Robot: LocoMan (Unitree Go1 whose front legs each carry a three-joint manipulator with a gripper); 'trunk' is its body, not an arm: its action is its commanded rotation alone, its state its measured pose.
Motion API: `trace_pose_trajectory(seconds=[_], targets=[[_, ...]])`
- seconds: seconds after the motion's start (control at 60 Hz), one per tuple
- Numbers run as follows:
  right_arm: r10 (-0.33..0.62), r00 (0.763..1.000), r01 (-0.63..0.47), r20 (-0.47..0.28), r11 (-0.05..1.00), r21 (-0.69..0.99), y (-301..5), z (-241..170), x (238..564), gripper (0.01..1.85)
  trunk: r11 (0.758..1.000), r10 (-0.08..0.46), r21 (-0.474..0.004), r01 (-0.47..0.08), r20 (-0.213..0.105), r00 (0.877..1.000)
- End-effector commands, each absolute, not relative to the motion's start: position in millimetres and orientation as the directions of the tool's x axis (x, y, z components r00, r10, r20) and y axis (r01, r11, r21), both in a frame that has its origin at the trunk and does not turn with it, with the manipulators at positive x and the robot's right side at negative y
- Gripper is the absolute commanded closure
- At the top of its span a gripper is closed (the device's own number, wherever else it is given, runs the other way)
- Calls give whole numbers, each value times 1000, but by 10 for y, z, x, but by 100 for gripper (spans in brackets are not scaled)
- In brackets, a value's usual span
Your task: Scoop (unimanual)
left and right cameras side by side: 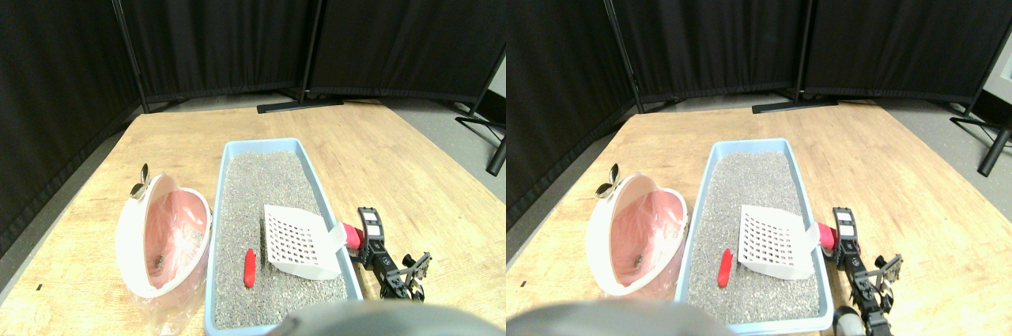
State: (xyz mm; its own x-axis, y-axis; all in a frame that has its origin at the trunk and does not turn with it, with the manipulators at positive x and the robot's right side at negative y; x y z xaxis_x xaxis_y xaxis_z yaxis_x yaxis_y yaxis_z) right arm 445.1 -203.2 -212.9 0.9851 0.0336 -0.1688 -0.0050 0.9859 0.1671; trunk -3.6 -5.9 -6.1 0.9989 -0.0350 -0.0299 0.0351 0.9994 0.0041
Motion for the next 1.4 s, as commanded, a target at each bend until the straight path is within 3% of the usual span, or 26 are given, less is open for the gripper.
trace_pose_trajectory(seconds=[0.017,0.05,0.267,0.8,1.117,1.25,1.4], targets=[[53,995,-39,-86,985,167,-2003,-2048,4512,175,1000,-20,-16,19,-39,999],[58,996,-45,-74,984,172,-2003,-2051,4515,181,1000,-20,-16,19,-39,999],[40,997,-27,-71,983,181,-2013,-2009,4502,181,1000,-20,-18,19,-41,999],[100,995,-103,24,986,133,-2028,-1738,4411,181,1000,-16,-22,15,-39,999],[161,980,-168,114,985,47,-2006,-1419,4361,181,999,17,-37,-18,-35,999],[223,961,-222,162,975,-21,-1978,-1264,4405,181,998,31,-44,-32,-35,999],[234,959,-227,158,972,-57,-1937,-1127,4446,181,998,43,-53,-45,-35,998]])
